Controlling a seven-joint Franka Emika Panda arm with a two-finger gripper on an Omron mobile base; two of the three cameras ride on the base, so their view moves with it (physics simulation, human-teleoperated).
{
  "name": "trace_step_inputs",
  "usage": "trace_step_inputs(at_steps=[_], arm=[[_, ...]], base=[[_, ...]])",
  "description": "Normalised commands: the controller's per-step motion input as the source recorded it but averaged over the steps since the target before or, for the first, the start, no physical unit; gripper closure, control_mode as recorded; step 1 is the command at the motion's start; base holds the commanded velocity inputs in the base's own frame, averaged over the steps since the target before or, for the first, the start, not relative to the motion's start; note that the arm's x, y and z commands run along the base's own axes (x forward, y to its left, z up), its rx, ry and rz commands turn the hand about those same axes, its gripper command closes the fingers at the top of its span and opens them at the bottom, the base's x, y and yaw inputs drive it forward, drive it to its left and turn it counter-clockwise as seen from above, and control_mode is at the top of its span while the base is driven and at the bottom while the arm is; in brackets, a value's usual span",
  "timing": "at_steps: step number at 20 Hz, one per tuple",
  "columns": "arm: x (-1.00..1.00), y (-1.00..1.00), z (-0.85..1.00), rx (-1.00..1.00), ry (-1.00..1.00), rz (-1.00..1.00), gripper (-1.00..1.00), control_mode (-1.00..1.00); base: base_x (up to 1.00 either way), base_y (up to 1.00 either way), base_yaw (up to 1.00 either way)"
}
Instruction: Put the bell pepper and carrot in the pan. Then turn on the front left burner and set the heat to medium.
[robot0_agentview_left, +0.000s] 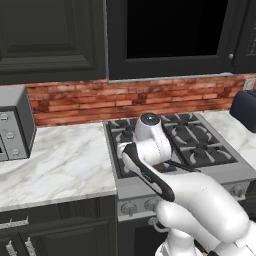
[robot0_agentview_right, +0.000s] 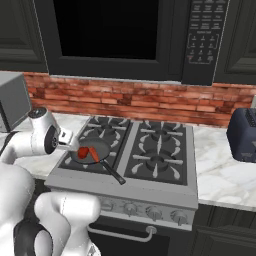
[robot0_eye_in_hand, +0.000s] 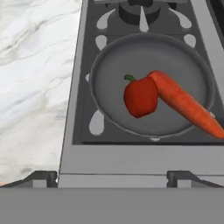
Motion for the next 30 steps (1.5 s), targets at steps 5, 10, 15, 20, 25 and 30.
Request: trace_step_inputs(at_steps=[5,10,15,20,25,30], arm=[[-0.22,0.24,0.3,0.0,-0.14,0.0,-1.0,-1.0],[-0.1,0.22,0.13,0.0,-0.17,0.0,-1.0,-1.0],[-0.26,0.18,0.01,0.0,-0.25,0.0,-1.0,-1.0],[-0.38,0.11,0.15,0.0,-0.31,0.0,-1.0,-1.0],[-0.4,0.15,0.09,0.0,-0.3,0.0,-1.0,-1.0],[-0.41,0.01,0.0,0.0,-0.29,0.0,-1.0,-1.0]], base=[[0.0,0.0,0.0],[0.0,0.0,0.0],[0.0,0.0,0.0],[0.0,0.0,0.0],[0.0,0.0,0.0],[0.0,0.0,0.0]])
